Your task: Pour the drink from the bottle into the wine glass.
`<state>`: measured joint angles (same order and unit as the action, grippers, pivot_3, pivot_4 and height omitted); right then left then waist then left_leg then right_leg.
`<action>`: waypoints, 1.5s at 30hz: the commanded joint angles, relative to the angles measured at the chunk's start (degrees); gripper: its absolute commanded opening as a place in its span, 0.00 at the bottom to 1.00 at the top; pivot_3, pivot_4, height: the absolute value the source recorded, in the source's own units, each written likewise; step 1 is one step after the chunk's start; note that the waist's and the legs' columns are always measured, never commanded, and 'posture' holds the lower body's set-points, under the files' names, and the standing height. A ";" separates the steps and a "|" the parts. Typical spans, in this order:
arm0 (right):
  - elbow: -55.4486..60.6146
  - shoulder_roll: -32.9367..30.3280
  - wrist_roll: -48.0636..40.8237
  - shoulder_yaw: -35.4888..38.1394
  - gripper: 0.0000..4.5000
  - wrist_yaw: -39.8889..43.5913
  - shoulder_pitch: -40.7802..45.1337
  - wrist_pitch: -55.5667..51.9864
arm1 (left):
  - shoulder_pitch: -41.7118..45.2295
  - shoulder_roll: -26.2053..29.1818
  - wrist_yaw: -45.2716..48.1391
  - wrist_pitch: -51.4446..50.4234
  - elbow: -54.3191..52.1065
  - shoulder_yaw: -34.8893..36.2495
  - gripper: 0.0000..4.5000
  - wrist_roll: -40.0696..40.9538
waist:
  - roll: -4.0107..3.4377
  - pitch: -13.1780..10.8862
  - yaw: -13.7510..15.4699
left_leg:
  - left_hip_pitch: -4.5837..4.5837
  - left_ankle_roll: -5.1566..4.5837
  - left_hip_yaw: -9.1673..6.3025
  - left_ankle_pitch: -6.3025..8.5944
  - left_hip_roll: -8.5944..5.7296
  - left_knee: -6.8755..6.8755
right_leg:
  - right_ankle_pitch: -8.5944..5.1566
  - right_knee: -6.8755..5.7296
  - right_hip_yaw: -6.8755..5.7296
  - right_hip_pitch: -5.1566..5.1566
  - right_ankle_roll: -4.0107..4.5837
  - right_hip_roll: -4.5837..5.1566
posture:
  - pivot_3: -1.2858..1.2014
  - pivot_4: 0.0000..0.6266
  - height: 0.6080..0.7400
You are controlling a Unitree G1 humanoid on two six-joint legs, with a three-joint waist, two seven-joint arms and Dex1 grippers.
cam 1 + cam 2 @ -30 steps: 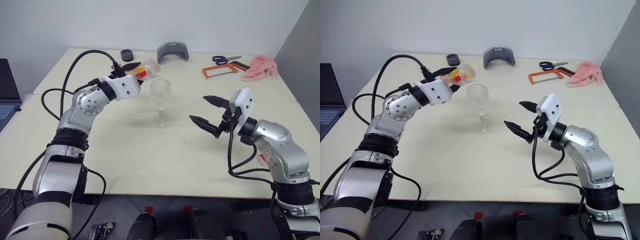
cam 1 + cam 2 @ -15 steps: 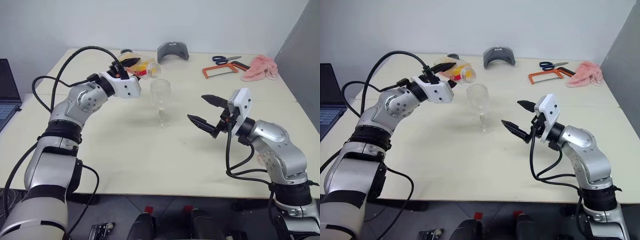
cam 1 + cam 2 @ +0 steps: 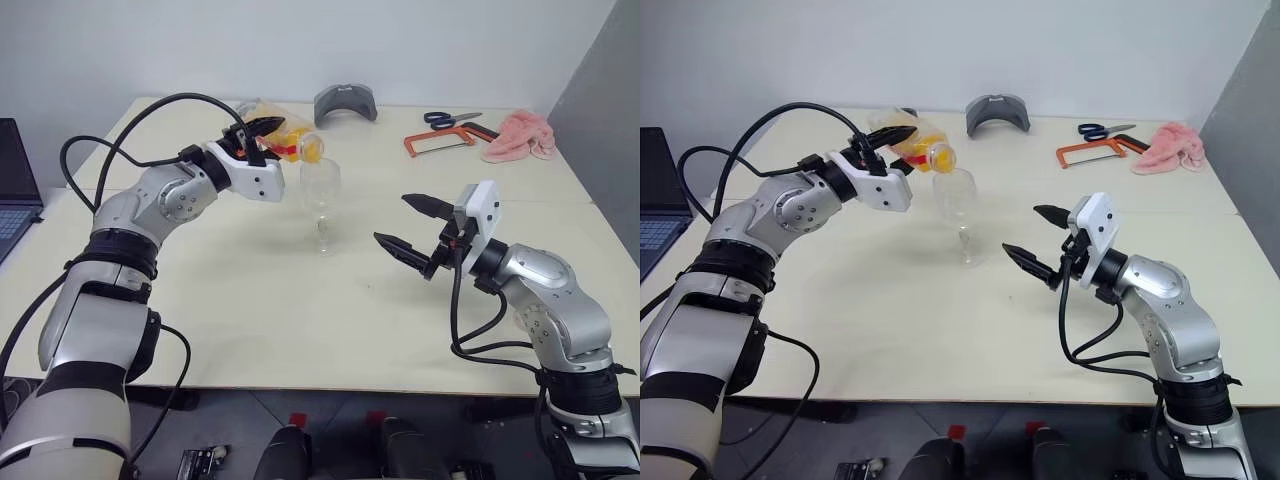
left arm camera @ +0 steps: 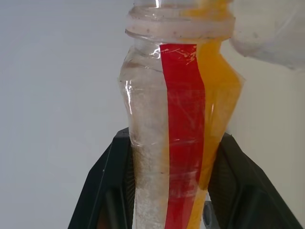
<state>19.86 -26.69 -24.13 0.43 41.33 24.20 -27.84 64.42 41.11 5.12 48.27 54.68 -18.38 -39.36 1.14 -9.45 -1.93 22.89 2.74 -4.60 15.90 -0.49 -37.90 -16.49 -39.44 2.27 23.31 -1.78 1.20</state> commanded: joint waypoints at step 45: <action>4.16 -3.23 -2.53 -0.40 1.00 2.86 0.13 0.75 | 9.53 2.95 -12.04 0.88 6.61 -5.85 0.37 -6.94 | 0.00 0.00 0.04 | -0.01 0.01 0.00 -0.01 -0.01 -0.10 | 0.00 -0.16 0.01 0.01 0.00 0.01 | 0.52 0.24 1.00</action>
<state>21.59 -29.48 -25.96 -0.69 44.47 23.94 -27.41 71.02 42.84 -5.55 49.15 61.44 -24.66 -46.43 1.15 -9.45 -1.89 22.88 2.75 -4.60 15.90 -0.50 -38.00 -16.49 -39.60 2.27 23.32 -1.78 1.21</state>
